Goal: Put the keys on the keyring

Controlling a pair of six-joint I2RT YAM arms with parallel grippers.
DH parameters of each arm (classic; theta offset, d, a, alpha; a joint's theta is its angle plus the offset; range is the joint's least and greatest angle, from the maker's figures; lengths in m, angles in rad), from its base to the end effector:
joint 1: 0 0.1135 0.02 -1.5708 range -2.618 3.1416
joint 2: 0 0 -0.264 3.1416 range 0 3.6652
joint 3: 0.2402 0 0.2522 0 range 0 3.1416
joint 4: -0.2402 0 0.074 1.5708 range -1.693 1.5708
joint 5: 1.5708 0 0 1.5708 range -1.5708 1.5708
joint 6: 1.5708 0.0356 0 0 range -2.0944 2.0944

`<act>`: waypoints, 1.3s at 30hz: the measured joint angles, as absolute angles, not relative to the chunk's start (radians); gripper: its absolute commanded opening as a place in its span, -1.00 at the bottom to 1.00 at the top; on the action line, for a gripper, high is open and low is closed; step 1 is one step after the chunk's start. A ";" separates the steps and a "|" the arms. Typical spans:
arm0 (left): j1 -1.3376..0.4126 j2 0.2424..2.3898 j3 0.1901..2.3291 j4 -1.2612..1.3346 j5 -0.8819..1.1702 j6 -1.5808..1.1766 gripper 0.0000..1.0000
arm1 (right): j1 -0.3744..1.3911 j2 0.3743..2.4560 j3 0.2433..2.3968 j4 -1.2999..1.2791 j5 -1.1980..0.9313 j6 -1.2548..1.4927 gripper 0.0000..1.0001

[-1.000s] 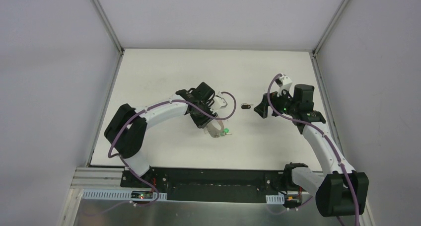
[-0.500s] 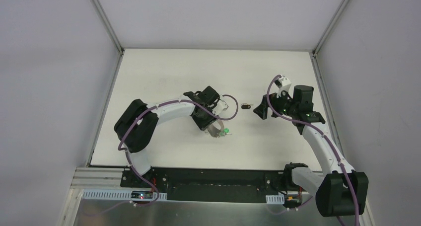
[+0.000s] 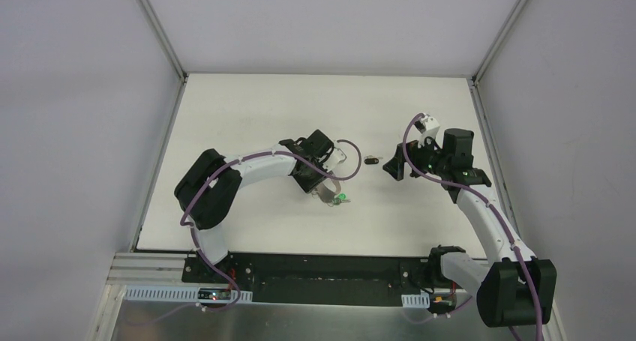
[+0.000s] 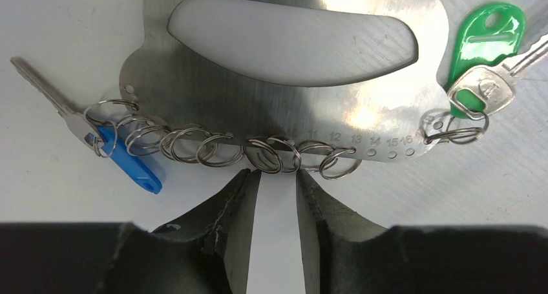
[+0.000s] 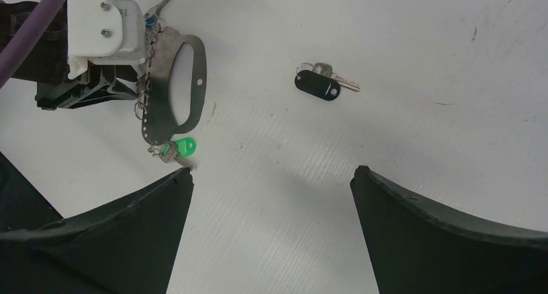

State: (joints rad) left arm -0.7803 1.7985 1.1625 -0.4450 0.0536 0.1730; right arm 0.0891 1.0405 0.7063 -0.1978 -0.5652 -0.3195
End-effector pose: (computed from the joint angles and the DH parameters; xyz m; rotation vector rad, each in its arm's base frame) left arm 0.2572 -0.2573 0.1768 1.2443 2.3706 -0.2686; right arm 0.2246 0.0392 0.2648 -0.7364 1.9052 0.4488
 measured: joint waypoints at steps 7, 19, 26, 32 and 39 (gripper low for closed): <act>-0.780 1.799 1.163 -0.415 0.042 0.178 -0.81 | 0.089 1.040 0.706 -0.198 -0.566 -0.320 0.96; -0.780 1.608 1.081 -0.421 0.143 0.291 -1.00 | 0.089 1.040 0.706 -0.198 -0.587 -0.325 0.96; -0.779 1.477 1.037 -0.382 0.231 0.357 -0.77 | 0.103 1.043 0.706 -0.198 -0.615 -0.327 0.96; -0.779 1.624 1.104 -0.404 0.199 0.349 -0.43 | 0.107 1.050 0.706 -0.199 -0.614 -0.335 0.96; -0.779 1.761 1.182 -0.424 0.154 0.321 -0.34 | 0.107 1.050 0.706 -0.199 -0.614 -0.345 0.96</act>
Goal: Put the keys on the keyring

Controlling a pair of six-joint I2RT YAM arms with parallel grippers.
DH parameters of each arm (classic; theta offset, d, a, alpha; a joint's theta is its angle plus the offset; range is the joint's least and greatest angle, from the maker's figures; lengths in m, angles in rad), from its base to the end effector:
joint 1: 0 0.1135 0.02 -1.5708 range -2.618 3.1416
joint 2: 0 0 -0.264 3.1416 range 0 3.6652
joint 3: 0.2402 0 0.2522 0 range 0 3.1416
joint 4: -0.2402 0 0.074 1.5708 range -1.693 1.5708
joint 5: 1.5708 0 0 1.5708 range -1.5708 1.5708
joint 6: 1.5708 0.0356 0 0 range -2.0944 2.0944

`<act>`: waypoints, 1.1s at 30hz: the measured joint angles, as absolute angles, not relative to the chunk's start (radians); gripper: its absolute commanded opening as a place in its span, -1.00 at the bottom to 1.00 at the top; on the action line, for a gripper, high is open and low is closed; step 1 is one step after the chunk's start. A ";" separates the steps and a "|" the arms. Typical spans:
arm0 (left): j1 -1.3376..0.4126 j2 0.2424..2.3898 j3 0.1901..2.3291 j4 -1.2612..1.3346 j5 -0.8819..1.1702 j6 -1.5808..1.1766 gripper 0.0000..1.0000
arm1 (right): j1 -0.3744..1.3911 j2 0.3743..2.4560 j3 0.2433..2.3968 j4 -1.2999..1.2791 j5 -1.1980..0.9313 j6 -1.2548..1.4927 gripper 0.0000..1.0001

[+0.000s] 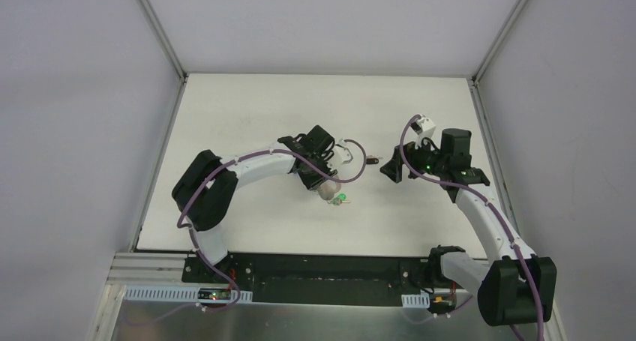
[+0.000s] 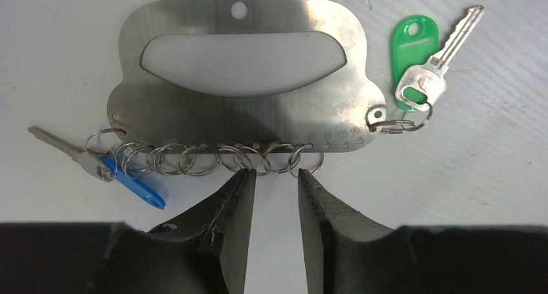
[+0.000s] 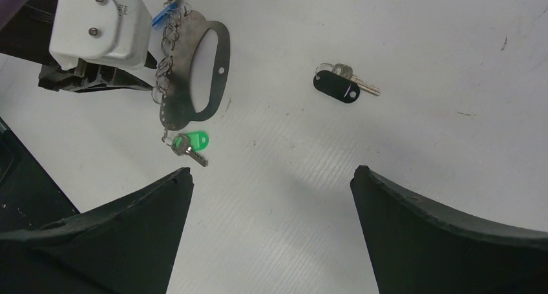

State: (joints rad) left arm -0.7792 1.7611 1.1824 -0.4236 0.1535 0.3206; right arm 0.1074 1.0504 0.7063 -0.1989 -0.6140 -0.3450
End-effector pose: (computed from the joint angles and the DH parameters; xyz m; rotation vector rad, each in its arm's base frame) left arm 0.2570 -0.2615 0.1970 1.4076 2.1847 -0.3671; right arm 0.2243 0.0448 0.2631 -0.8016 1.8787 0.4984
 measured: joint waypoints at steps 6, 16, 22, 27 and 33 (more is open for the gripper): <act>-0.779 1.809 1.195 -0.426 0.114 0.299 -0.39 | 0.107 1.050 0.706 -0.199 -0.614 -0.350 0.96; -0.779 1.837 1.205 -0.411 0.085 0.273 -0.75 | 0.107 1.050 0.706 -0.199 -0.614 -0.353 0.96; -0.778 1.810 1.186 -0.388 0.113 0.281 -1.00 | 0.107 1.050 0.706 -0.199 -0.614 -0.354 0.96; -0.770 1.699 1.093 -0.383 0.227 0.308 -1.00 | 0.107 1.050 0.706 -0.199 -0.614 -0.358 0.96; -0.754 1.592 1.058 -0.375 0.299 0.325 -1.00 | 0.107 1.050 0.706 -0.199 -0.614 -0.361 0.96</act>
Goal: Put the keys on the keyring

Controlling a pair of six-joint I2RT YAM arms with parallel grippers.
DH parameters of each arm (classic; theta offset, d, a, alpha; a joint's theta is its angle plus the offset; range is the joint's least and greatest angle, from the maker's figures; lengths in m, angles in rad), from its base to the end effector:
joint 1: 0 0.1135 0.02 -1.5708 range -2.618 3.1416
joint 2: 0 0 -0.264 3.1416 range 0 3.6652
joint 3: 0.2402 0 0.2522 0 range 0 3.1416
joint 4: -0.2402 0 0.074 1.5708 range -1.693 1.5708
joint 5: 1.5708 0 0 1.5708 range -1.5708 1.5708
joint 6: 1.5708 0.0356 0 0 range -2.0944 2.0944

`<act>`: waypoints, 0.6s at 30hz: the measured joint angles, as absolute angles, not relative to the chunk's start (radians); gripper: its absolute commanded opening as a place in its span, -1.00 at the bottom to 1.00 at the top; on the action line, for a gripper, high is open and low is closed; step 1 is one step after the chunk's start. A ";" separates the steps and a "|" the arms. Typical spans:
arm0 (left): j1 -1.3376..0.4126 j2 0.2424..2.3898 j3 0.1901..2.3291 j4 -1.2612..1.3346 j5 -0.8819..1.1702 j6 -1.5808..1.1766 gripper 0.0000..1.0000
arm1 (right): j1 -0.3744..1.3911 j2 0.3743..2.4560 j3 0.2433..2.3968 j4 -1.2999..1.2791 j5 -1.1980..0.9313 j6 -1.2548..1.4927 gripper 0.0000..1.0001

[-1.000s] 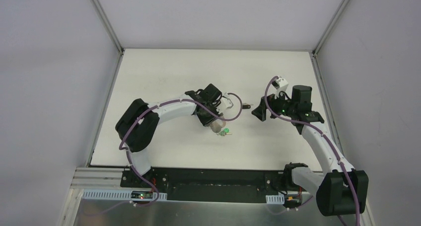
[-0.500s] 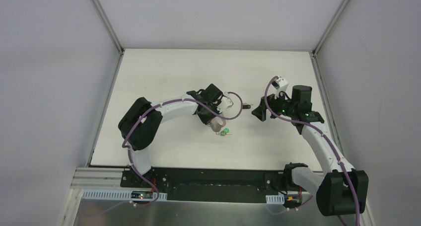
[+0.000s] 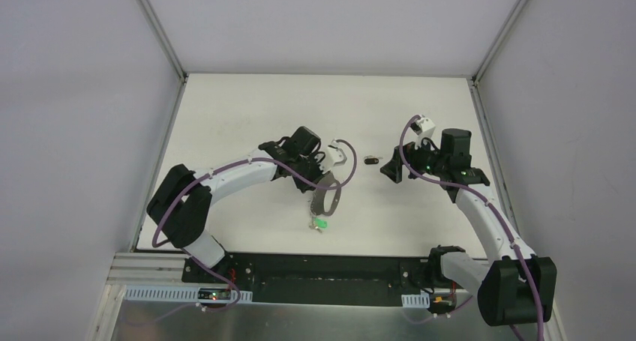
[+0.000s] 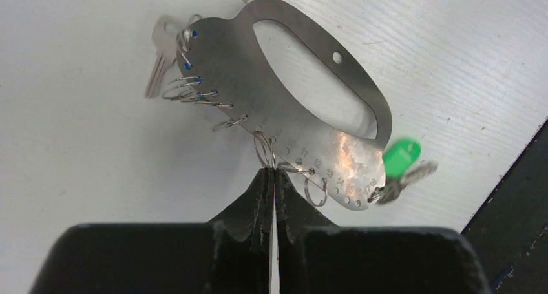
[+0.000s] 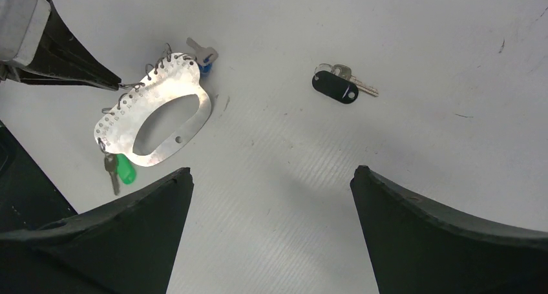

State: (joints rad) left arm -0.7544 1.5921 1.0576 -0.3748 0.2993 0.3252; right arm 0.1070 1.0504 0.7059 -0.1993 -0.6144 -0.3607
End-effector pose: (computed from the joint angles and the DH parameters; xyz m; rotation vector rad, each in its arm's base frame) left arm 0.2357 -0.2359 0.2191 1.3976 2.0804 -0.5517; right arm 0.2243 0.0447 0.2630 -0.8155 1.8718 0.4891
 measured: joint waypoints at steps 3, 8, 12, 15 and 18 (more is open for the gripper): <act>-0.750 1.593 1.058 -0.370 0.298 0.324 -1.00 | 0.107 1.050 0.706 -0.199 -0.615 -0.361 0.96; -0.738 1.599 1.058 -0.369 0.298 0.324 -1.00 | 0.107 1.050 0.706 -0.199 -0.618 -0.361 0.96; -0.709 1.580 1.055 -0.361 0.337 0.325 -1.00 | 0.114 1.051 0.706 -0.199 -0.627 -0.360 0.96; -0.670 1.530 1.046 -0.356 0.399 0.334 -1.00 | 0.152 1.064 0.707 -0.199 -0.640 -0.360 0.96; -0.640 1.473 1.045 -0.355 0.468 0.355 -1.00 | 0.218 1.105 0.725 -0.205 -0.661 -0.362 0.92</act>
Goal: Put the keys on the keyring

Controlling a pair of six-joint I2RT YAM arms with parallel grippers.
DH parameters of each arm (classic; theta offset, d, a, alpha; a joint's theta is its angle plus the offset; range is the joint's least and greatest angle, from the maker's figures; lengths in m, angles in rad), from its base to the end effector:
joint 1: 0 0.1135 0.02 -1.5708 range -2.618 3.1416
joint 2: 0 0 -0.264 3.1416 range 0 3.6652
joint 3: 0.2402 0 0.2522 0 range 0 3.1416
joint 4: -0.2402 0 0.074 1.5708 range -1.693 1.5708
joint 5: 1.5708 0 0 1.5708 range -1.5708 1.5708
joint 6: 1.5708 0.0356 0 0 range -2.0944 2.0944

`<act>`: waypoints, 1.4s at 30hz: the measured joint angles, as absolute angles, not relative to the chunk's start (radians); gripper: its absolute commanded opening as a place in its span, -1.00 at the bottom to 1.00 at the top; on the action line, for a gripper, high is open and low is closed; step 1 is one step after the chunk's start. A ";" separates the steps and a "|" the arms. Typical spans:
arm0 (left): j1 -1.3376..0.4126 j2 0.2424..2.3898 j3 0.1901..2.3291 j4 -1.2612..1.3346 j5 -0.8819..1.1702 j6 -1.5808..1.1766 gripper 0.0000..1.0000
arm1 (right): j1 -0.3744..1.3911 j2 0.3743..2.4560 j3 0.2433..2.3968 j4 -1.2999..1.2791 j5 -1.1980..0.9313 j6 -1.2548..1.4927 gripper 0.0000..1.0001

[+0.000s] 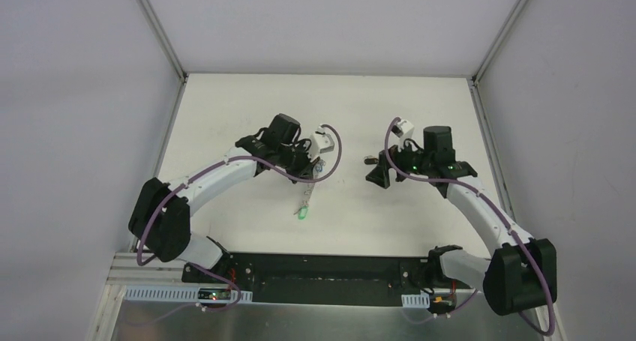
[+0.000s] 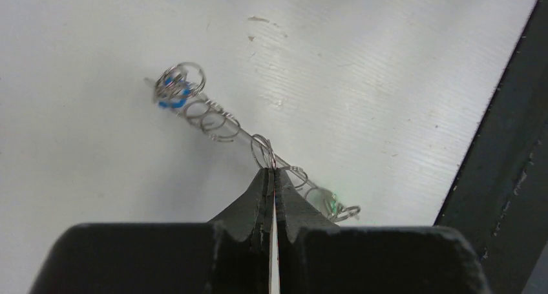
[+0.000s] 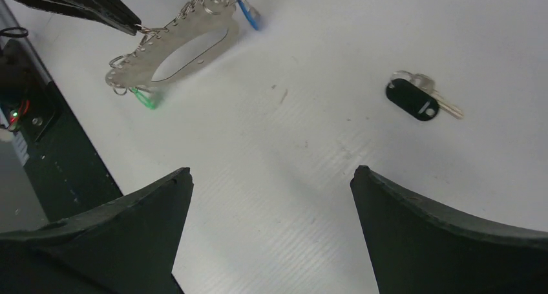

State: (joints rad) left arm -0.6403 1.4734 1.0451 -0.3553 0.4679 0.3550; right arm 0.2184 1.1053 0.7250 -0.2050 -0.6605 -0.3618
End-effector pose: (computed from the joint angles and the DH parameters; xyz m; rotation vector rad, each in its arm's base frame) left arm 0.2446 -0.2023 0.2544 1.3203 1.9453 -0.6900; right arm 0.2260 0.0725 0.2578 -0.9457 1.8521 0.6206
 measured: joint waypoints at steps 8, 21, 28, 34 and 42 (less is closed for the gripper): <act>-0.638 1.420 1.067 -0.428 0.641 0.421 -1.00 | 0.377 1.267 0.904 -0.224 -0.780 -0.361 0.40; -0.638 1.388 1.223 -0.592 0.755 0.509 -1.00 | 0.555 1.401 1.035 -0.250 -0.930 -0.395 -0.19; -0.638 1.388 1.222 -0.593 0.789 0.489 -1.00 | 0.616 1.422 1.091 -0.298 -0.933 -0.432 -0.28; -0.638 1.387 1.196 -0.576 0.812 0.458 -1.00 | 0.635 1.439 1.103 -0.303 -0.928 -0.433 -0.32; -0.638 1.387 1.168 -0.527 0.841 0.405 -1.00 | 0.643 1.444 1.103 -0.300 -0.923 -0.425 -0.49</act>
